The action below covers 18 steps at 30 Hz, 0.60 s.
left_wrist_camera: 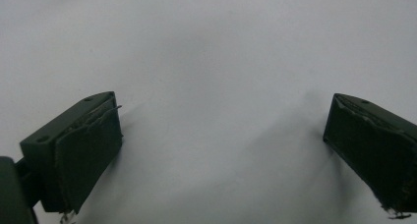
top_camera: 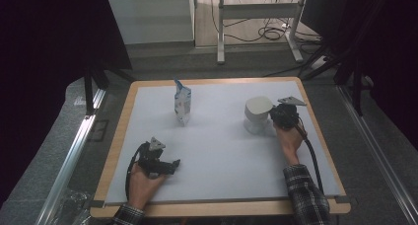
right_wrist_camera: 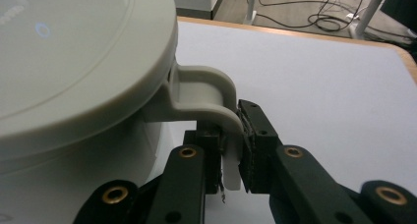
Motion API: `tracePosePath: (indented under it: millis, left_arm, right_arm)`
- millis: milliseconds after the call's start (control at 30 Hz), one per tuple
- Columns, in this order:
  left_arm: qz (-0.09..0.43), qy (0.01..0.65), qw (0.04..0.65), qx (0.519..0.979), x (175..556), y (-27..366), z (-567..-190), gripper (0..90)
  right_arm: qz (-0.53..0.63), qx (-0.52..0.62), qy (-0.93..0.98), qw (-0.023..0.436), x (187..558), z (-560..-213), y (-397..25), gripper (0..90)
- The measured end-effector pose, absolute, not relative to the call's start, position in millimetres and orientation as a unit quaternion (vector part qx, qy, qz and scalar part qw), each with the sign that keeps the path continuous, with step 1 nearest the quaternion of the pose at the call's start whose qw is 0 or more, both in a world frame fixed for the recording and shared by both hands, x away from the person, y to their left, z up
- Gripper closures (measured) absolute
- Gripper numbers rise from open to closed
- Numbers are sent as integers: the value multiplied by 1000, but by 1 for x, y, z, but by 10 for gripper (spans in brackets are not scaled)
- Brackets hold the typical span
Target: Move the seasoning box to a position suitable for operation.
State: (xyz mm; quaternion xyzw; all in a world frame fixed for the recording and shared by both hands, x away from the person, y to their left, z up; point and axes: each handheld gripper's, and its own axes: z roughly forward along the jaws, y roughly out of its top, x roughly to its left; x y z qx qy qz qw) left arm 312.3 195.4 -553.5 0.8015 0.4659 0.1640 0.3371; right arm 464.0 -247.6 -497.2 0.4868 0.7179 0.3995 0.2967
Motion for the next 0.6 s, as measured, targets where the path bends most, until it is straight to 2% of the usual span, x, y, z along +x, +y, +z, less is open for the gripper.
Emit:
tracePosePath:
  millis: [367,600]
  left_arm:
    - [164,466,337,802,312,195,-554,11]
    - [164,466,338,801,312,195,-554,11]
  right_arm:
    - [421,461,727,287,451,-486,-244,799]
    - [442,456,726,264,436,-484,-249,799]
